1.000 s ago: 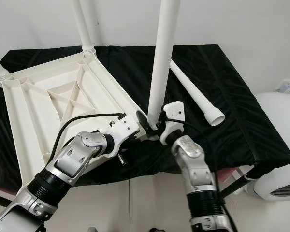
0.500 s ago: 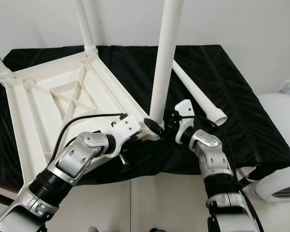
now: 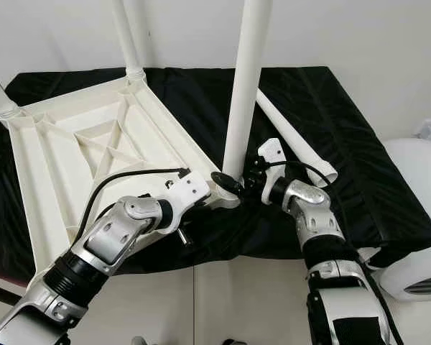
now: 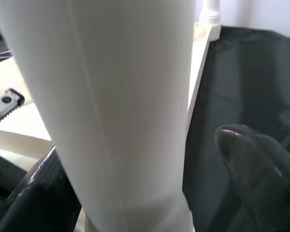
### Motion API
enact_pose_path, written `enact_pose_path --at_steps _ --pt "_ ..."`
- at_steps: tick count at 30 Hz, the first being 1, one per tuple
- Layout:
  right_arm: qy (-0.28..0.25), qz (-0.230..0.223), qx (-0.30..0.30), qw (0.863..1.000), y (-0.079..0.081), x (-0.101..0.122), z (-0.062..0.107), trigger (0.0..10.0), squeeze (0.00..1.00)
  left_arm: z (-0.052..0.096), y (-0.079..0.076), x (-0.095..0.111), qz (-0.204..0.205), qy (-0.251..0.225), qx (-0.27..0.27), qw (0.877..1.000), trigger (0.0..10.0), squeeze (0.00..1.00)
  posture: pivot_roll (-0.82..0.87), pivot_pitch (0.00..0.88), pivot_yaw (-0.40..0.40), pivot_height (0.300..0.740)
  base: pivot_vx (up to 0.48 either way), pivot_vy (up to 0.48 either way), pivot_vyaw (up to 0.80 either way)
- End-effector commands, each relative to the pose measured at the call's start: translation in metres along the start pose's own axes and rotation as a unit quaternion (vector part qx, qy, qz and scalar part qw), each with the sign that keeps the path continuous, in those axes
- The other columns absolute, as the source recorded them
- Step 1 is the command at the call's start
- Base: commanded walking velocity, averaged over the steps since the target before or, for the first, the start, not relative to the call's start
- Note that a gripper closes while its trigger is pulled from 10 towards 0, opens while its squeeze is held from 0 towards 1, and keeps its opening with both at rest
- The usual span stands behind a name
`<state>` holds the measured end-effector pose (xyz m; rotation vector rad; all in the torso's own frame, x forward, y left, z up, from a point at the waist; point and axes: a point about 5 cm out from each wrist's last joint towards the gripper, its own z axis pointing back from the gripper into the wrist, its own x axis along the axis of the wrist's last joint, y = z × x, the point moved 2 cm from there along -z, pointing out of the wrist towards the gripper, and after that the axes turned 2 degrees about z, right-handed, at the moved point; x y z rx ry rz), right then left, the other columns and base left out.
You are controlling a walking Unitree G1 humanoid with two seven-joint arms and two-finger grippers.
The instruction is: Building children table
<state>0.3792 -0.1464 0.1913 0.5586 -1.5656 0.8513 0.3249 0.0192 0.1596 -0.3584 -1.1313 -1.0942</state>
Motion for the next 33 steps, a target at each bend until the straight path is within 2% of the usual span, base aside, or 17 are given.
enact_pose_path --at_steps 1,2,3,4,5,6,17,18,20,21,27,33 --pt "-0.003 0.006 0.013 1.0 0.002 0.002 -0.004 10.0 0.0 -0.003 -0.007 -0.009 -0.006 0.021 -0.012 1.0 10.0 0.0 -0.08 0.091 0.039 0.74 0.0 0.0 0.0" --pt "-0.005 0.006 0.017 1.0 0.003 0.002 -0.004 5.8 0.0 -0.003 -0.007 -0.009 -0.006 0.021 -0.012 1.0 10.0 0.0 -0.08 0.088 0.038 0.74 0.0 0.0 0.0" --pt "-0.007 0.006 0.02 1.0 0.004 0.003 -0.005 3.6 0.0 -0.003 -0.007 -0.009 -0.007 0.021 -0.012 1.0 10.0 0.0 -0.08 0.088 0.038 0.74 0.0 0.0 0.0" --pt "-0.007 0.006 0.02 1.0 0.004 0.003 -0.005 3.6 0.0 -0.003 -0.007 -0.009 -0.007 0.021 -0.012 1.0 10.0 0.0 -0.08 0.088 0.038 0.74 0.0 0.0 0.0" --pt "-0.008 0.006 0.024 1.0 0.005 0.003 -0.005 1.6 0.0 -0.004 -0.007 -0.009 -0.007 0.021 -0.012 1.0 10.0 0.0 -0.09 0.088 0.039 0.74 0.0 0.0 0.0" --pt "-0.01 0.004 0.03 1.0 0.006 0.002 -0.005 0.0 0.0 -0.004 -0.007 -0.009 -0.007 0.021 -0.012 1.0 10.0 0.0 -0.09 0.09 0.039 0.74 0.0 0.0 0.0" --pt "-0.01 -0.002 0.04 0.999 0.01 -0.006 0.003 0.0 0.0 -0.004 -0.006 -0.008 -0.009 0.021 -0.012 1.0 10.0 0.0 -0.1 0.096 0.042 0.74 0.0 0.0 0.0" --pt "-0.011 -0.002 0.035 0.999 0.01 -0.007 0.004 3.4 0.0 -0.004 -0.006 -0.008 -0.008 0.021 -0.012 1.0 10.0 0.0 -0.1 0.098 0.041 0.74 0.0 0.0 0.0" --pt "-0.011 -0.002 0.032 0.999 0.011 -0.007 0.005 3.4 0.0 -0.005 -0.006 -0.008 -0.008 0.021 -0.011 1.0 10.0 0.0 -0.1 0.098 0.041 0.74 0.0 0.0 0.0" --pt "-0.013 -0.002 0.026 1.0 0.012 -0.007 0.006 10.0 0.0 -0.005 -0.005 -0.008 -0.007 0.02 -0.01 1.0 10.0 0.0 -0.1 0.102 0.04 0.74 0.0 0.0 0.0" --pt "-0.026 -0.012 0.006 1.0 0.017 -0.004 0.006 10.0 0.0 -0.005 -0.004 -0.008 -0.006 0.02 -0.006 1.0 10.0 0.0 -0.1 0.113 0.035 0.74 0.0 0.0 0.0" --pt "-0.06 -0.004 -0.061 0.996 0.026 0.008 0.001 10.0 0.0 -0.005 -0.003 -0.008 -0.002 0.022 -0.004 1.0 10.0 0.0 -0.11 0.126 0.033 0.74 0.0 0.0 0.0"
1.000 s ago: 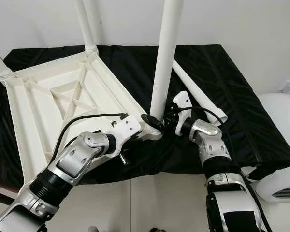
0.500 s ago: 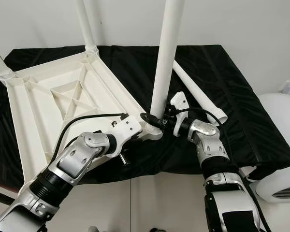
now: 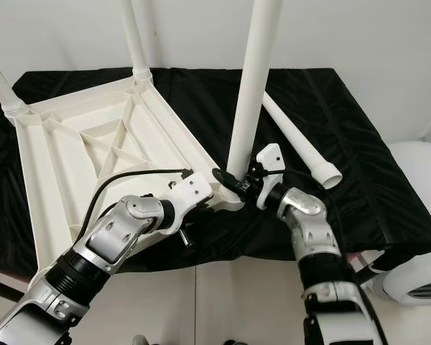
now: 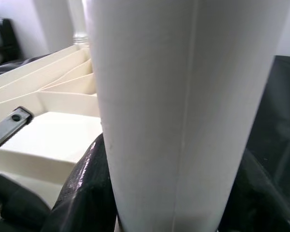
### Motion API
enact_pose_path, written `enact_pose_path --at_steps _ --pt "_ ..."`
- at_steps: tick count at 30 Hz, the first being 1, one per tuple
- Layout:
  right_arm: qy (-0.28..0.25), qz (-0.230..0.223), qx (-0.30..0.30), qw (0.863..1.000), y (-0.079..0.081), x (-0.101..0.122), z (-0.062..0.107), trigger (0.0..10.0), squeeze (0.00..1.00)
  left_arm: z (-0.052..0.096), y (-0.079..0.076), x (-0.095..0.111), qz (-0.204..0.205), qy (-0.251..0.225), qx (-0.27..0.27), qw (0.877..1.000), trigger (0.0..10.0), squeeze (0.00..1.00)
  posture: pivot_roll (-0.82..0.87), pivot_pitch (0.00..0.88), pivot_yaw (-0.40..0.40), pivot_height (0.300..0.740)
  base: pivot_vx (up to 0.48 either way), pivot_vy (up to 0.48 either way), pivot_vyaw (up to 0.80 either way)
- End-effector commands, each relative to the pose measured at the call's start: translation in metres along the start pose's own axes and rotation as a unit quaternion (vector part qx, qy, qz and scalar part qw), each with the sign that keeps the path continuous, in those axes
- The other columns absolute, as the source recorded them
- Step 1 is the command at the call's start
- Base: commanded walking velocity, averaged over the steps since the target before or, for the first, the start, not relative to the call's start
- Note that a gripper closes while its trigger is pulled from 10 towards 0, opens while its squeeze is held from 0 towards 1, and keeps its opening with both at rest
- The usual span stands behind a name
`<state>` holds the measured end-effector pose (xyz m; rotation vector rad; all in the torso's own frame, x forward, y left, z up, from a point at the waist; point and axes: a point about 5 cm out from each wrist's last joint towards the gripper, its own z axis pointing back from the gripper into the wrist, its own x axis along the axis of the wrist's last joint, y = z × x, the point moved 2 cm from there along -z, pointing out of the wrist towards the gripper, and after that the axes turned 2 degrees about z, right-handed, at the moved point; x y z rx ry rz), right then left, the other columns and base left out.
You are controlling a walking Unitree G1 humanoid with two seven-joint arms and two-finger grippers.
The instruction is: Building children table
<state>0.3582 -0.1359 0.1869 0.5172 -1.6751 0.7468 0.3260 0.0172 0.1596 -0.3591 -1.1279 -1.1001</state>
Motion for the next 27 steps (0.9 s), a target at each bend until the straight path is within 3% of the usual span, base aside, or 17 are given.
enact_pose_path --at_steps 1,5,12,17,21,27 --pt "-0.023 -0.005 -0.015 1.0 0.005 0.008 -0.005 10.0 0.0 -0.003 -0.003 -0.009 0.0 0.021 -0.001 1.0 10.0 0.0 -0.11 0.127 0.032 0.74 0.0 0.0 0.0" --pt "-0.026 -0.006 -0.042 0.999 0.007 0.008 -0.007 10.0 0.0 -0.003 -0.002 -0.009 0.001 0.021 0.0 1.0 10.0 0.0 -0.11 0.126 0.031 0.74 0.0 0.0 0.0" --pt "-0.021 -0.022 -0.138 0.99 0.018 0.005 -0.014 10.0 0.0 -0.004 -0.001 -0.008 0.0 0.021 0.001 1.0 10.0 0.0 -0.11 0.123 0.034 0.74 0.0 0.0 0.0" --pt "-0.024 -0.024 -0.156 0.987 0.023 0.006 -0.017 10.0 0.0 -0.004 -0.001 -0.008 0.0 0.021 0.001 1.0 10.0 0.0 -0.11 0.119 0.035 0.74 0.0 0.0 0.0" --pt "-0.03 -0.045 -0.199 0.978 0.034 0.006 -0.026 10.0 0.0 -0.004 0.001 -0.007 -0.002 0.021 0.003 1.0 10.0 0.0 -0.1 0.114 0.038 0.74 0.0 0.0 0.0" --pt "-0.03 -0.041 -0.251 0.967 0.046 0.009 -0.034 10.0 0.0 -0.004 0.002 -0.007 -0.004 0.021 0.002 1.0 10.0 0.0 -0.1 0.113 0.038 0.74 0.0 0.0 0.0"
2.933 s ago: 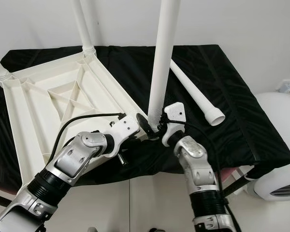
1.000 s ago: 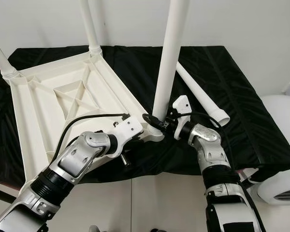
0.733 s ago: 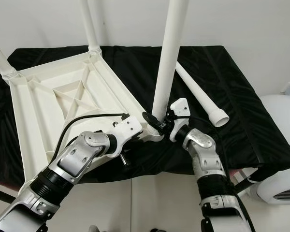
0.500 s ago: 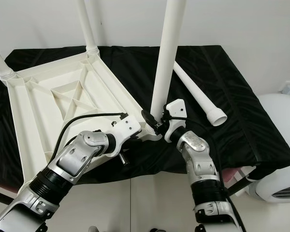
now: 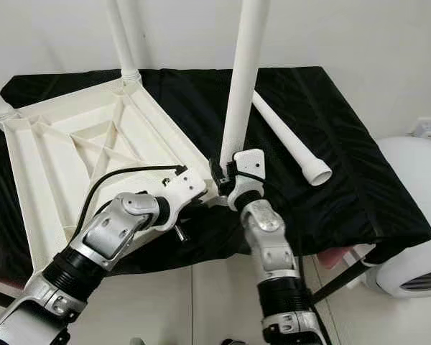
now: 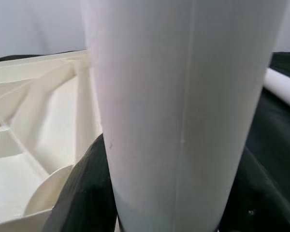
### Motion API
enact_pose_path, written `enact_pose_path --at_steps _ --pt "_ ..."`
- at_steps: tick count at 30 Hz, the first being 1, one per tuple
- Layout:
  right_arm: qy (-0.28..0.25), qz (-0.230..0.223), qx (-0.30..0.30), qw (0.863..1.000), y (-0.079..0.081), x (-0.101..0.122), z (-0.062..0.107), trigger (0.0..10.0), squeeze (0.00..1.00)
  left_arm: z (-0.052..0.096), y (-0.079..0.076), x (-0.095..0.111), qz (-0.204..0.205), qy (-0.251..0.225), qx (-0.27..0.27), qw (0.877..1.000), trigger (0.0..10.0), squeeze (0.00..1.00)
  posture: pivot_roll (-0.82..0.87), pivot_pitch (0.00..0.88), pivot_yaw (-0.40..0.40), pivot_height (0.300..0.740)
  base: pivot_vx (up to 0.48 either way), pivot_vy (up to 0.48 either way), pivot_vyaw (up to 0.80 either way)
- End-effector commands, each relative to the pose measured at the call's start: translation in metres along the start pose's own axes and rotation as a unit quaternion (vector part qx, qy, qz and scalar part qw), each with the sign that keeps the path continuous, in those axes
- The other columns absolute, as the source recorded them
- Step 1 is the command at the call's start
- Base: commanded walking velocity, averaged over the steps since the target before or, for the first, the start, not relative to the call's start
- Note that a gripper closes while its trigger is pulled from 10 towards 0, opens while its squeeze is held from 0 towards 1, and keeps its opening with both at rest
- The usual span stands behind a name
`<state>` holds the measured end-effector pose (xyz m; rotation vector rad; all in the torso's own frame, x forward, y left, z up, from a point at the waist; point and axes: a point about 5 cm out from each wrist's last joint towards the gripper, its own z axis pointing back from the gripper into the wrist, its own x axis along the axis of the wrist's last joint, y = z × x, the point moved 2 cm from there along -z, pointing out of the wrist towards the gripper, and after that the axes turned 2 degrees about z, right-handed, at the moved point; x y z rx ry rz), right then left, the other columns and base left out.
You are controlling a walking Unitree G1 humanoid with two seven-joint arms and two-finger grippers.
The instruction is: Building children table
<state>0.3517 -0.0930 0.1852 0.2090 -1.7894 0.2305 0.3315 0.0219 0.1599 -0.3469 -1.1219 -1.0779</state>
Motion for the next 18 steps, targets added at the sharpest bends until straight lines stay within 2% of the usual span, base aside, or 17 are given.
enact_pose_path --at_steps 1,4,11,12,13,14,15,18 --pt "-0.009 -0.005 -0.014 1.0 0.02 0.006 0.0 10.0 0.0 -0.004 -0.005 -0.006 -0.011 0.015 -0.006 1.0 10.0 0.0 -0.1 0.111 0.036 0.74 0.0 0.0 0.0" --pt "0.004 0.021 -0.038 0.999 0.026 0.002 0.002 10.0 0.0 -0.003 -0.005 -0.007 -0.011 0.017 -0.005 1.0 10.0 0.0 -0.09 0.113 0.035 0.74 0.0 0.0 0.0" --pt "0.022 0.016 -0.067 0.997 0.031 -0.006 0.007 10.0 0.0 -0.002 -0.005 -0.008 -0.009 0.018 -0.003 1.0 10.0 0.0 -0.09 0.109 0.029 0.74 0.0 0.0 0.0" --pt "0.024 0.011 -0.066 0.997 0.031 -0.006 0.008 10.0 0.04 -0.002 -0.005 -0.008 -0.009 0.018 -0.003 1.0 10.0 0.0 -0.09 0.109 0.029 0.74 0.0 0.0 0.0" --pt "0.022 0.014 -0.067 0.997 0.03 -0.006 0.009 10.0 0.69 -0.002 -0.005 -0.008 -0.009 0.019 -0.003 1.0 10.0 0.0 -0.09 0.109 0.029 0.74 0.0 0.0 0.0" --pt "0.022 0.014 -0.067 0.997 0.03 -0.006 0.009 10.0 0.69 -0.002 -0.005 -0.008 -0.009 0.019 -0.003 1.0 10.0 0.0 -0.09 0.109 0.029 0.74 0.0 0.0 0.0" --pt "0.021 0.007 -0.062 0.998 0.03 -0.005 0.009 10.0 1.0 -0.002 -0.005 -0.008 -0.009 0.018 -0.003 1.0 10.0 0.0 -0.09 0.103 0.027 0.74 0.0 0.0 0.0" --pt "0.015 -0.001 -0.062 0.998 0.027 -0.003 0.01 10.0 1.0 -0.003 -0.006 -0.008 -0.009 0.018 -0.004 1.0 10.0 0.0 -0.09 0.103 0.027 0.74 0.0 0.0 0.0"
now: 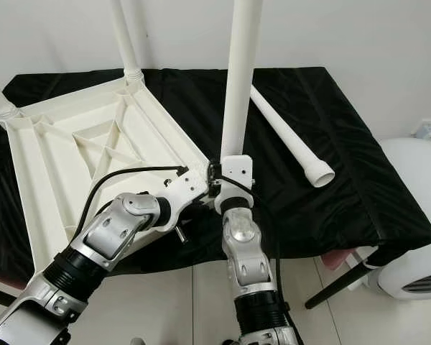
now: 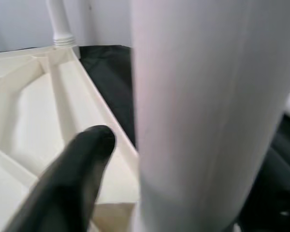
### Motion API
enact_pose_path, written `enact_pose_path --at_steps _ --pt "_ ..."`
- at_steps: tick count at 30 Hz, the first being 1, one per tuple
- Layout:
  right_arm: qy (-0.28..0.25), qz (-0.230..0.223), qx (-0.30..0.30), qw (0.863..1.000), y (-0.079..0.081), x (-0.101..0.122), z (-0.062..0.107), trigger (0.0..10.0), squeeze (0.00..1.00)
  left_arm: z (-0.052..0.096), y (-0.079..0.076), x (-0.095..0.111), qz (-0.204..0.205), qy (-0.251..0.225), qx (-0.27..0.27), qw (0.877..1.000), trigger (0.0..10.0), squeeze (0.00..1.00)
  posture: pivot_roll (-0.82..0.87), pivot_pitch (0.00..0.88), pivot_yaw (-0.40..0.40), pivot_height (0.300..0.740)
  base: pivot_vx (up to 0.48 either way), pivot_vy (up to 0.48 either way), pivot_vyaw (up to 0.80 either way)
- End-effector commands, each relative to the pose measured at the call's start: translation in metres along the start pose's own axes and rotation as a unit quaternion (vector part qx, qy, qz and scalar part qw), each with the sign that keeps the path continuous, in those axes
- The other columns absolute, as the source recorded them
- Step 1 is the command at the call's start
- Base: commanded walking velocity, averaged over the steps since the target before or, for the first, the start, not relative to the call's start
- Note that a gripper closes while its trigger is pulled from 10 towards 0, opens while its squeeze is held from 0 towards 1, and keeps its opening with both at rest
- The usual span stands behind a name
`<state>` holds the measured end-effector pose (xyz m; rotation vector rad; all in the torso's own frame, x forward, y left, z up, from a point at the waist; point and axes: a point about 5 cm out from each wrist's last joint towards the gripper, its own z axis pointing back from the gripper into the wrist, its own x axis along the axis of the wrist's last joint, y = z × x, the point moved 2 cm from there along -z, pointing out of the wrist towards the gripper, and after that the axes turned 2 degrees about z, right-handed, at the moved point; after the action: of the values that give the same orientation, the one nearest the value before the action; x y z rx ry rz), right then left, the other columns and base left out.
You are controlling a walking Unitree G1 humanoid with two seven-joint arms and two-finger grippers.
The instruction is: Building children table
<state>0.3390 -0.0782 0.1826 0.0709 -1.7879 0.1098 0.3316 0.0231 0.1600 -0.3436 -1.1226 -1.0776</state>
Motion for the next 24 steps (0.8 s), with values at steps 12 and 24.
enact_pose_path --at_steps 12,24 --pt "-0.01 0.003 0.032 0.999 -0.015 0.0 0.008 10.0 1.0 -0.005 -0.008 -0.007 -0.009 0.015 -0.009 1.0 10.0 0.0 -0.1 0.093 0.026 0.74 0.0 0.0 0.0" --pt "0.002 0.014 0.133 0.991 -0.058 -0.005 -0.003 10.0 0.0 -0.005 -0.008 -0.007 -0.012 0.016 -0.01 1.0 10.0 0.0 -0.1 0.091 0.029 0.74 0.0 0.0 0.0"
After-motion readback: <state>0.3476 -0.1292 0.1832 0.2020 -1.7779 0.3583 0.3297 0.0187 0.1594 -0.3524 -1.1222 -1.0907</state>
